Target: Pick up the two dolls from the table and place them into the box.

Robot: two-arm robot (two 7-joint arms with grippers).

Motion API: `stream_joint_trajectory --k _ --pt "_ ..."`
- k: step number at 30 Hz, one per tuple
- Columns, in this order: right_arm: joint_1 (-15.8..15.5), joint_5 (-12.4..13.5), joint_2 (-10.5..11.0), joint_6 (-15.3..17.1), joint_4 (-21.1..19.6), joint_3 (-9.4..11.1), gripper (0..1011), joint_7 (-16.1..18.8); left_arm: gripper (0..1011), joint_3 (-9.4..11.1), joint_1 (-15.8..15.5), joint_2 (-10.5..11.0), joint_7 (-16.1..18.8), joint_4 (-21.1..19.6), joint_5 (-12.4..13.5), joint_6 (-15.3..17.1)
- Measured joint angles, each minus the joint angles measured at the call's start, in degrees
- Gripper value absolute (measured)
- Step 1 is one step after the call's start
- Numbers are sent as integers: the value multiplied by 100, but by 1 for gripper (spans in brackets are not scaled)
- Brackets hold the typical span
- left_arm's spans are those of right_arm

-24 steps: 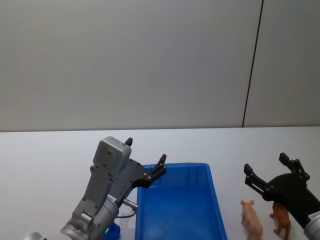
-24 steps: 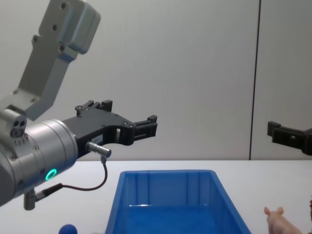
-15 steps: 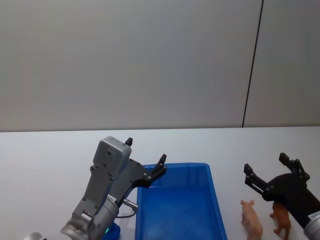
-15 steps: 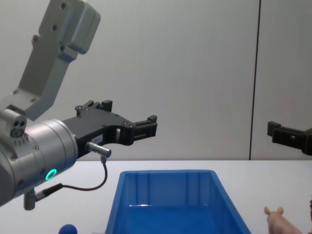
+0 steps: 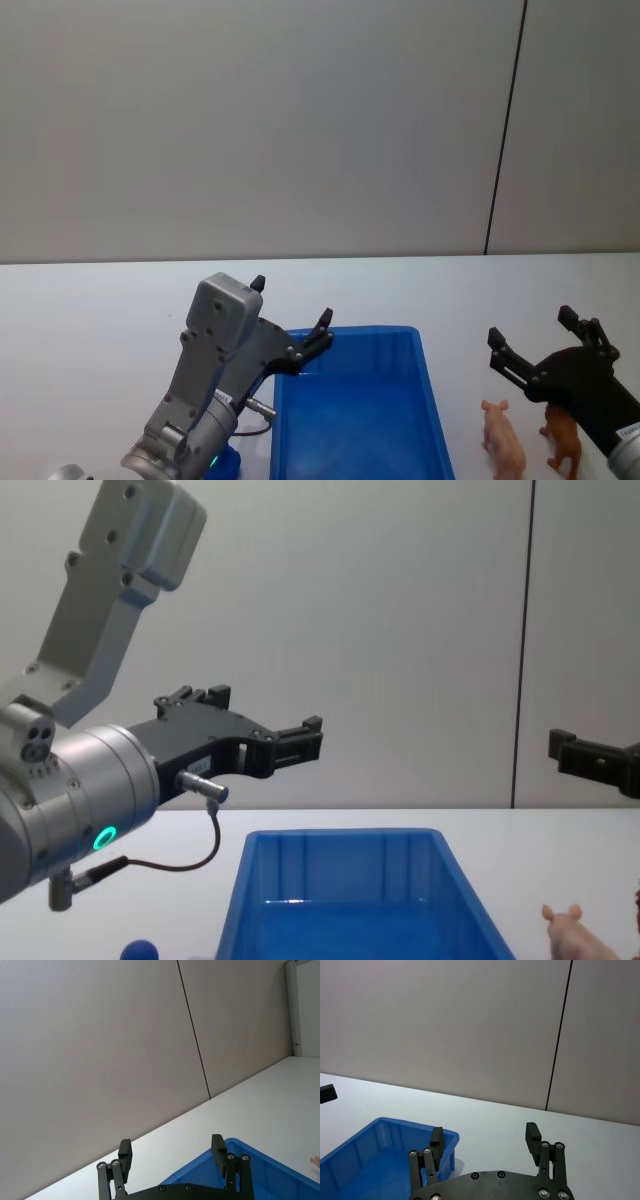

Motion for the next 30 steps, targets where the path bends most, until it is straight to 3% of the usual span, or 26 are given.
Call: stream_joint_trajectory --k 13,30 --pt "-35 -29 -1 74 -66 -1 1001 -63 1001 0 0 0 0 0 0 0" --pt "-547 -89 163 873 -663 114 1001 -984 1001 0 0 0 0 0 0 0"
